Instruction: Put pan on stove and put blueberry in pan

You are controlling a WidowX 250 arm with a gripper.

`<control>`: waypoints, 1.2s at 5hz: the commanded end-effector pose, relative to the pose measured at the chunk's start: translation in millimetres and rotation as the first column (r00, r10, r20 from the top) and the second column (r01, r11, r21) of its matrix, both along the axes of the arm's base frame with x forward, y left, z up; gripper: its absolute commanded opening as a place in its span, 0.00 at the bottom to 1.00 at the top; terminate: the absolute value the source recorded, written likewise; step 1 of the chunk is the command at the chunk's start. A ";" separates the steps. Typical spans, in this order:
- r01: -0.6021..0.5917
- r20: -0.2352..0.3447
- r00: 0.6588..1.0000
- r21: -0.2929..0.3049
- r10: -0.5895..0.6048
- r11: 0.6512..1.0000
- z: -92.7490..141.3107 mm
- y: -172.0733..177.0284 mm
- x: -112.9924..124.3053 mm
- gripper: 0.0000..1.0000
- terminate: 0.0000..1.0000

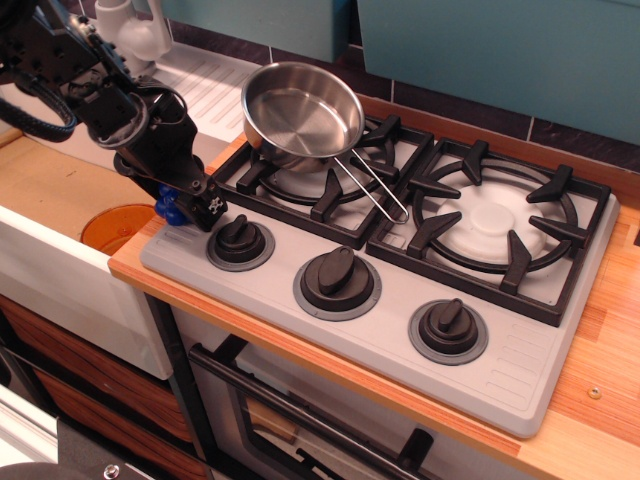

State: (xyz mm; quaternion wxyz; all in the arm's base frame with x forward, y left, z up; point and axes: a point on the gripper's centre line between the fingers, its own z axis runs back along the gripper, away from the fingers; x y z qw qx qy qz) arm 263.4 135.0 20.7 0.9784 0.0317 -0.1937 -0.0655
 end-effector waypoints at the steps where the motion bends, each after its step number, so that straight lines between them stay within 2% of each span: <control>1: -0.035 -0.137 0.989 0.096 0.048 0.995 47.0 -7.4 -1.2 0.00 0.00; 3: -0.031 -0.216 0.974 0.149 0.063 0.988 141.5 -16.6 11.9 0.00 0.00; 4: -0.021 -0.229 0.972 0.147 0.054 0.989 160.5 -24.9 30.9 0.00 0.00; 5: -0.004 -0.214 0.976 0.134 0.033 0.991 159.8 -30.4 53.2 0.00 0.00; 6: 0.005 -0.185 0.983 0.115 0.016 0.993 149.3 -38.0 74.2 0.00 0.00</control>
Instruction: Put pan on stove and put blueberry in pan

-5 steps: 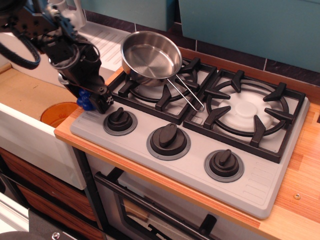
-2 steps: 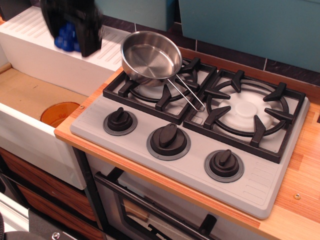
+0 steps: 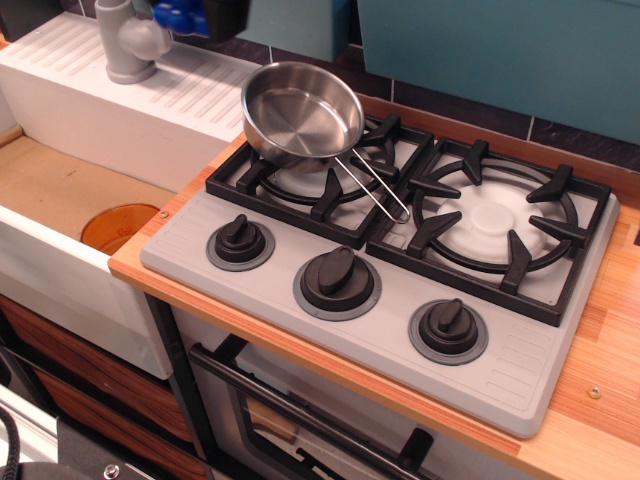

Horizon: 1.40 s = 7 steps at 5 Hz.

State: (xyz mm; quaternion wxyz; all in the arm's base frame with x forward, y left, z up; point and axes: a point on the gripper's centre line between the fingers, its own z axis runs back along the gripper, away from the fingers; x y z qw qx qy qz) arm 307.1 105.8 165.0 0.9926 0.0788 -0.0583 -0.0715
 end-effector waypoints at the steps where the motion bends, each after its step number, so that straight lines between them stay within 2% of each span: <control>1: 0.013 0.113 0.993 -0.016 -0.011 1.000 -9.0 -18.8 47.5 0.00 0.00; 4: 0.058 0.202 0.978 -0.051 -0.046 0.997 -47.5 -27.0 82.1 0.00 0.00; 5: 0.067 0.205 0.977 -0.044 -0.056 0.997 -48.8 -26.1 82.2 1.00 0.00; 7: 0.048 0.191 0.981 -0.042 -0.039 0.998 -44.5 -30.0 70.0 1.00 0.00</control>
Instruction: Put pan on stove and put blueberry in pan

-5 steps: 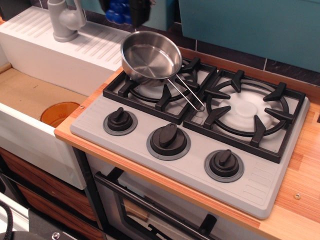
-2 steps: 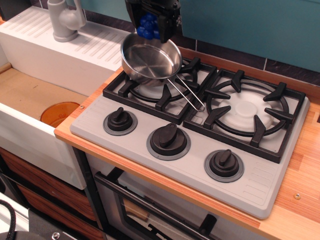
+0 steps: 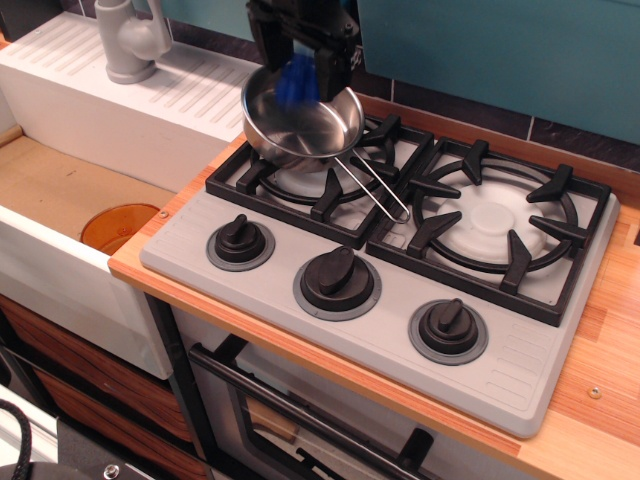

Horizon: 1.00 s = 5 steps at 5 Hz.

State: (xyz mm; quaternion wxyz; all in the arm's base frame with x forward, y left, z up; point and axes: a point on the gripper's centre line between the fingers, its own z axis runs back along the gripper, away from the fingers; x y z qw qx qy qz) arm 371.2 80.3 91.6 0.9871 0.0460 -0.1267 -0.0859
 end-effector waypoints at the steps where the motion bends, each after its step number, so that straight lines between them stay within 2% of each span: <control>1: -0.011 0.061 0.998 0.026 0.010 1.000 30.6 -5.2 2.3 1.00 0.00; 3: -0.023 0.043 0.999 0.060 0.020 0.998 51.1 -0.4 -7.1 1.00 0.00; 5: -0.031 0.005 1.000 0.062 0.031 0.998 66.1 2.1 -10.3 1.00 0.00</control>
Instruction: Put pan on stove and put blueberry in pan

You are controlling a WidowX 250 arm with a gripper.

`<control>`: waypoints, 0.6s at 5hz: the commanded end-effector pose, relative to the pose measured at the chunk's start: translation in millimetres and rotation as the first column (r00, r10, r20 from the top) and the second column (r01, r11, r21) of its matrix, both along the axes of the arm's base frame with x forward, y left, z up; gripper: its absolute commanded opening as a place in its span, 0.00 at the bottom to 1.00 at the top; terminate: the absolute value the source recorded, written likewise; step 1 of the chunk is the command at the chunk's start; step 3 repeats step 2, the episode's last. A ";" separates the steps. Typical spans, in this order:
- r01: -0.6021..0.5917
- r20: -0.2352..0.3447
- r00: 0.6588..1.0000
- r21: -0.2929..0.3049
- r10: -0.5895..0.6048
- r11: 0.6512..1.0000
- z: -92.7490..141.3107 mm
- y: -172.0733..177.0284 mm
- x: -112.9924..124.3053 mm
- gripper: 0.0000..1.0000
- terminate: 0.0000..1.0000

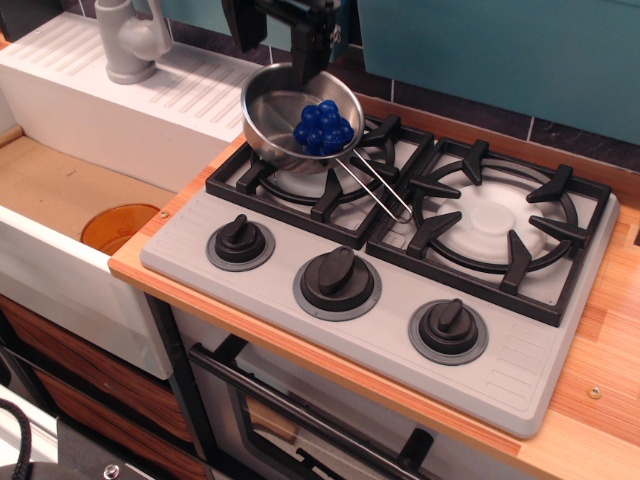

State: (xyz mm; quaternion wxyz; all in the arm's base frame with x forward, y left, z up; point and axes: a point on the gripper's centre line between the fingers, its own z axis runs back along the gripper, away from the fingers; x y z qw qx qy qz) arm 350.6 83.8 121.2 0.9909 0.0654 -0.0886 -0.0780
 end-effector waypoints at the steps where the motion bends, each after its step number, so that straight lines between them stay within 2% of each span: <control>1: -0.005 0.037 0.999 0.017 0.004 1.000 38.4 -1.9 11.1 1.00 0.00; 2: 0.016 0.040 0.999 -0.023 -0.015 1.000 34.5 -1.1 12.1 1.00 1.00; 3: 0.016 0.040 0.999 -0.023 -0.015 1.000 34.5 -1.1 12.1 1.00 1.00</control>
